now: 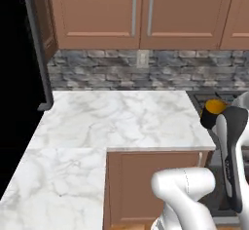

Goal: Clear the mugs and bowl far away from the sink.

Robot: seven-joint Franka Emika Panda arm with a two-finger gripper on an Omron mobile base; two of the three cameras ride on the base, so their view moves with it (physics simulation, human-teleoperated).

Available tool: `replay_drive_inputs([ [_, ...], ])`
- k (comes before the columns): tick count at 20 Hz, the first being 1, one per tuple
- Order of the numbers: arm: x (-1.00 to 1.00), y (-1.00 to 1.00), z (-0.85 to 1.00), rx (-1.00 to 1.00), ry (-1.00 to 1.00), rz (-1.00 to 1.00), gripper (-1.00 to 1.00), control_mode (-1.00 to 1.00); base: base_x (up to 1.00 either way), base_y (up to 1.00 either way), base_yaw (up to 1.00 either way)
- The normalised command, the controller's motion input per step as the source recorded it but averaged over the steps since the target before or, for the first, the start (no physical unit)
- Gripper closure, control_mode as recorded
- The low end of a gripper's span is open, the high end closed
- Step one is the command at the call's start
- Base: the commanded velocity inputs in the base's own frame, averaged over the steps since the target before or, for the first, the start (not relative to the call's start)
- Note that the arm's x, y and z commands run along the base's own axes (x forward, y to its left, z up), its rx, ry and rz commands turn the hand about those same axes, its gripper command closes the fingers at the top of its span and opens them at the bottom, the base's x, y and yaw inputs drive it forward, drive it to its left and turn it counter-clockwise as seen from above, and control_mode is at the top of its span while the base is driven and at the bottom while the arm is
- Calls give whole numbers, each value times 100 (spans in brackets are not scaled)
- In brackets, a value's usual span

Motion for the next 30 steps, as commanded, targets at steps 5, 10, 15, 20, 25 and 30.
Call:
replay_drive_inputs([
  [5, 0, 0, 0, 0, 0, 0, 100, 100, 99, 41, -5],
  [10, 14, 0, -6, 0, 3, 0, 100, -100, 74, 3, 0],
  [15, 36, 0, -40, 0, 8, 0, 100, -100, 0, 0, 0],
  [20, 10, 0, -48, 0, 9, 0, 100, -100, 0, 0, 0],
  [25, 6, -3, -58, 8, 7, 0, 100, -100, 0, 0, 0],
  [30, 28, 0, -33, 12, 3, 0, 100, -100, 0, 0, 0],
])
